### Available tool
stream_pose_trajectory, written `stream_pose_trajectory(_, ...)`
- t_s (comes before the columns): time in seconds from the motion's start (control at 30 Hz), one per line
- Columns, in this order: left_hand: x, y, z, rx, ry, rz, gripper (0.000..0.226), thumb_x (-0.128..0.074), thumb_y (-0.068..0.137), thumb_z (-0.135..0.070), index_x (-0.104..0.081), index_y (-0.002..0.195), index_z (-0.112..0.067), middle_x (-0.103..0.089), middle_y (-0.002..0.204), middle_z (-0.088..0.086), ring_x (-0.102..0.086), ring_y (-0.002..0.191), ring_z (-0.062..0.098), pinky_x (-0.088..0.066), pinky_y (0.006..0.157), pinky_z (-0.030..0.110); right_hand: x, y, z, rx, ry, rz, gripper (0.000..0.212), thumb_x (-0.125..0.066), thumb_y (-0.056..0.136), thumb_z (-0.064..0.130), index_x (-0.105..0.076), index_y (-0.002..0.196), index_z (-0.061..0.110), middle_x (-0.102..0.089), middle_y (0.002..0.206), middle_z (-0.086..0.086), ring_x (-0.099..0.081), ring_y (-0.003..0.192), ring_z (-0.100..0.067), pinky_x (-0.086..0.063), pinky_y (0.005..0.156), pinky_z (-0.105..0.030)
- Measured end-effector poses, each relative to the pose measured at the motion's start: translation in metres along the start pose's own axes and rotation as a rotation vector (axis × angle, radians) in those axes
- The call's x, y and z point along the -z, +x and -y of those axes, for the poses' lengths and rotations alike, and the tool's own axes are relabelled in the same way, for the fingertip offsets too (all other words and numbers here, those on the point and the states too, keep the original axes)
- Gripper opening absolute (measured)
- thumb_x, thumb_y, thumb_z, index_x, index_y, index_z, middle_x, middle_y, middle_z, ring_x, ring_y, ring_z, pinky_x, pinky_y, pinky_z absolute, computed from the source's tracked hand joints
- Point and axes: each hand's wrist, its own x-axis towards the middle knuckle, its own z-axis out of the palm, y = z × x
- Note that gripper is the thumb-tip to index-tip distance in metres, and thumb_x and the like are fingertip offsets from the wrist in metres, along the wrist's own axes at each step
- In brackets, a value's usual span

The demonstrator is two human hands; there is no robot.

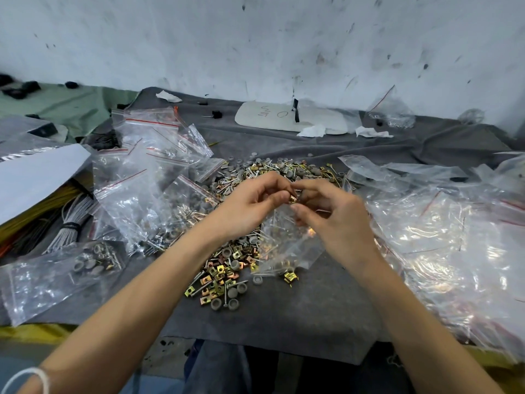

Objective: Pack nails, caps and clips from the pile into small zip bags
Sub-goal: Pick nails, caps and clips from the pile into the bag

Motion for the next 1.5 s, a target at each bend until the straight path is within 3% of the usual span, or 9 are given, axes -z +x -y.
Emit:
stream_pose_trajectory(0.1, -0.002, 0.001, -0.002, 0.021, 0.002, -0.013, 0.008, -0.055, 0.097, -0.006, -0.060, 0.096, -0.012, -0.059, 0.078, 0.006, -0.049, 0.064, 0.021, -0.042, 0.061, 0.034, -0.002, -0.003, -0.004, 0.034, 0.004, -0.098, 0.028, -0.073, 0.080, 0.005, -0.069, 0.106, 0.015, -0.072, 0.091, 0.002, -0.070, 0.078, -0.007, -0.060, 0.073, -0.030)
stream_pose_trajectory(0.27, -0.016, 0.000, -0.008, 0.086, -0.005, -0.104, 0.007, -0.054, 0.096, -0.002, -0.060, 0.096, -0.004, -0.060, 0.080, -0.003, -0.054, 0.073, 0.012, -0.043, 0.069, 0.026, -0.007, -0.007, -0.007, 0.001, 0.029, -0.192, 0.020, -0.073, 0.080, 0.002, -0.070, 0.095, 0.015, -0.072, 0.083, 0.002, -0.070, 0.071, -0.006, -0.060, 0.069, -0.028)
stream_pose_trajectory(0.4, -0.029, 0.000, -0.010, 0.146, -0.040, -0.226, 0.013, -0.054, 0.097, -0.004, -0.058, 0.088, -0.013, -0.056, 0.074, -0.009, -0.049, 0.064, -0.001, -0.039, 0.063, 0.020, -0.016, -0.010, -0.007, -0.023, 0.060, -0.305, 0.019, -0.071, 0.082, 0.001, -0.068, 0.092, 0.017, -0.071, 0.080, 0.004, -0.069, 0.070, -0.004, -0.059, 0.065, -0.024)
stream_pose_trajectory(0.57, -0.024, 0.002, -0.008, 0.266, -0.115, -0.407, 0.020, -0.046, 0.102, -0.013, -0.054, 0.086, -0.022, -0.058, 0.080, -0.007, -0.051, 0.068, 0.006, -0.042, 0.061, 0.014, -0.015, -0.020, -0.009, -0.085, 0.181, -0.399, 0.027, -0.068, 0.085, -0.001, -0.063, 0.082, 0.026, -0.070, 0.075, 0.003, -0.070, 0.066, -0.008, -0.058, 0.062, -0.022)
stream_pose_trajectory(0.7, -0.028, 0.000, -0.017, 0.104, 0.038, -0.370, 0.015, -0.051, 0.099, -0.007, -0.054, 0.090, -0.019, -0.056, 0.081, -0.014, -0.052, 0.070, -0.009, -0.041, 0.065, 0.009, -0.008, -0.025, -0.011, -0.094, 0.226, -0.419, 0.025, -0.065, 0.088, 0.005, -0.064, 0.088, 0.030, -0.070, 0.080, 0.006, -0.070, 0.065, -0.013, -0.058, 0.059, -0.029)
stream_pose_trajectory(0.87, -0.033, -0.002, -0.017, 0.006, 0.063, -0.423, 0.016, -0.052, 0.097, -0.001, -0.055, 0.092, -0.016, -0.052, 0.081, -0.014, -0.048, 0.070, -0.009, -0.035, 0.064, 0.008, 0.005, -0.016, -0.007, 0.050, -0.038, -0.474, 0.019, -0.066, 0.087, 0.008, -0.062, 0.094, 0.025, -0.063, 0.086, 0.019, -0.062, 0.082, 0.001, -0.051, 0.072, -0.017)
stream_pose_trajectory(1.1, -0.036, -0.005, -0.016, 0.025, 0.055, -0.446, 0.016, -0.053, 0.097, -0.003, -0.055, 0.093, -0.018, -0.055, 0.085, -0.008, -0.055, 0.079, 0.010, -0.043, 0.071, 0.019, 0.010, -0.014, -0.003, 0.144, -0.101, -0.292, 0.015, -0.062, 0.088, 0.000, -0.063, 0.100, 0.009, -0.063, 0.095, -0.002, -0.068, 0.079, -0.023, -0.058, 0.068, -0.040)
stream_pose_trajectory(1.3, -0.035, -0.008, -0.018, 0.030, 0.017, -0.456, 0.019, -0.054, 0.097, -0.007, -0.056, 0.091, -0.025, -0.060, 0.087, -0.004, -0.060, 0.082, 0.018, -0.051, 0.074, 0.035, 0.016, -0.011, 0.001, 0.024, -0.264, -0.094, 0.016, -0.073, 0.080, 0.004, -0.068, 0.090, 0.016, -0.066, 0.079, 0.008, -0.063, 0.072, 0.002, -0.049, 0.069, -0.007)
stream_pose_trajectory(1.5, -0.011, -0.013, -0.009, 0.144, 0.003, -0.464, 0.026, -0.059, 0.095, -0.009, -0.060, 0.087, -0.033, -0.067, 0.083, -0.009, -0.068, 0.079, 0.015, -0.057, 0.080, 0.041, 0.022, -0.008, 0.008, 0.049, -0.359, 0.040, 0.010, -0.072, 0.081, 0.004, -0.071, 0.089, 0.011, -0.070, 0.083, 0.004, -0.064, 0.076, -0.005, -0.051, 0.077, -0.012)
